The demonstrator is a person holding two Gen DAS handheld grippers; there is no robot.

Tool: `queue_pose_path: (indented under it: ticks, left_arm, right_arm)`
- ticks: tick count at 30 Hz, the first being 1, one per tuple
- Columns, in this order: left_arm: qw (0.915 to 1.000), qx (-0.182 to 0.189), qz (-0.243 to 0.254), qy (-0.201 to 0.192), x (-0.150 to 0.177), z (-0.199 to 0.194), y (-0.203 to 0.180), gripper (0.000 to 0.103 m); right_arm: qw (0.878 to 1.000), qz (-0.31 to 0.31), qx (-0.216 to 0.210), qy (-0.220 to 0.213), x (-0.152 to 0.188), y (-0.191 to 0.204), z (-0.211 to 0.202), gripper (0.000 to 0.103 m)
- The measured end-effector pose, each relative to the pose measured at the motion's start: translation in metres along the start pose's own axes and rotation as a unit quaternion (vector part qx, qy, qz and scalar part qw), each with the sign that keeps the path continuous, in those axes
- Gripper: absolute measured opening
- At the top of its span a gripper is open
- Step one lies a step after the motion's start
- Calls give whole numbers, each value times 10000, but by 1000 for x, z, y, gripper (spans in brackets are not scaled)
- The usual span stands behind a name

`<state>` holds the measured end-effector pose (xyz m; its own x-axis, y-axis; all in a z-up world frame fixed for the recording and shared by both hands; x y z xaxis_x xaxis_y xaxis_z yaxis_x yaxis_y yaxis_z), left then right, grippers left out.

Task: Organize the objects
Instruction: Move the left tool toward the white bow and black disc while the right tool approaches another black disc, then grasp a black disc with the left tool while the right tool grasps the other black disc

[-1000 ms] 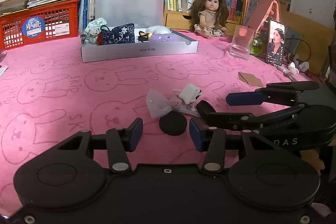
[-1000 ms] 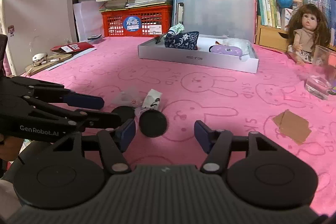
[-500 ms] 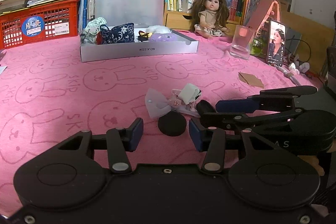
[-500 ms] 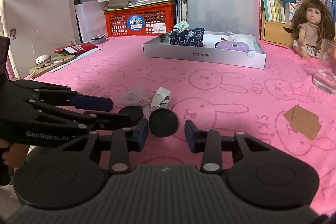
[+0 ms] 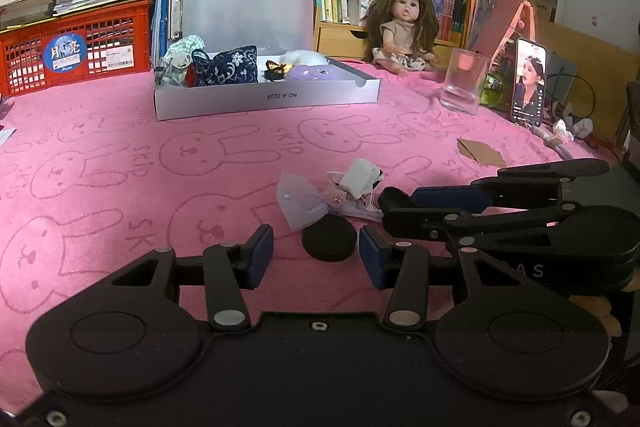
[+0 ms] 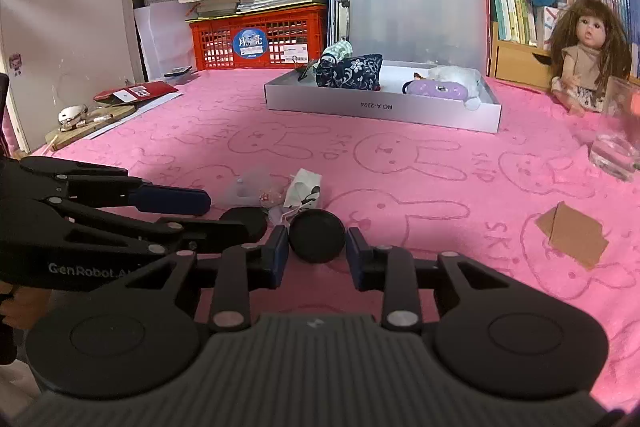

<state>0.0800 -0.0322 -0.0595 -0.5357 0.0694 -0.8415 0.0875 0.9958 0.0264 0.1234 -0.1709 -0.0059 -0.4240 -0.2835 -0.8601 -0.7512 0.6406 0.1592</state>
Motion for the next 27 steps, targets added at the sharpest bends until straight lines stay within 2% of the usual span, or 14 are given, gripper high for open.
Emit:
queue_pose_path:
  ticks: [5, 12, 13, 15, 16, 20, 27]
  left_arm:
    - [10000, -11, 5, -12, 0, 1, -2, 45]
    - [9992, -262, 263, -112, 1, 4, -13, 45]
    - [9991, -297, 266, -117, 1, 4, -13, 44]
    - [9990, -336, 277, -125, 0, 4, -13, 31]
    - [9990, -331, 285, -129, 0, 4, -13, 30]
    - [9992, -280, 248, -115, 1, 1, -11, 30]
    - [9991, -421, 1, -54, 0, -1, 5, 30]
  right_arm:
    - [9999, 32, 94, -14, 0, -3, -4, 36]
    - [9996, 126, 271, -10, 4, -7, -8, 37]
    - [9995, 123, 284, -13, 4, -7, -8, 37]
    - [9995, 110, 298, -18, 4, -6, -7, 37]
    - [9995, 101, 295, -17, 4, -5, -7, 37]
    - [9996, 101, 274, -30, 4, -3, -7, 37]
    - [9993, 142, 339, -66, 3, -6, -9, 37]
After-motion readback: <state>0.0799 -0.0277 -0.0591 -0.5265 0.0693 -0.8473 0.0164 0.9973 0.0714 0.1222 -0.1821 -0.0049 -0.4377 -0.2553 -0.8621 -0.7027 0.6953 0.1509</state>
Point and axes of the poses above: each gripper's, at about its wrist camera, not at the fingertips, and z roughly the way its jaws point, y to its left, x to its underside, the point moved 10 cm from there along z, roughly the way its jaws point, and after that the axes turned 13 degrees about -x, right-handed, at the moved point
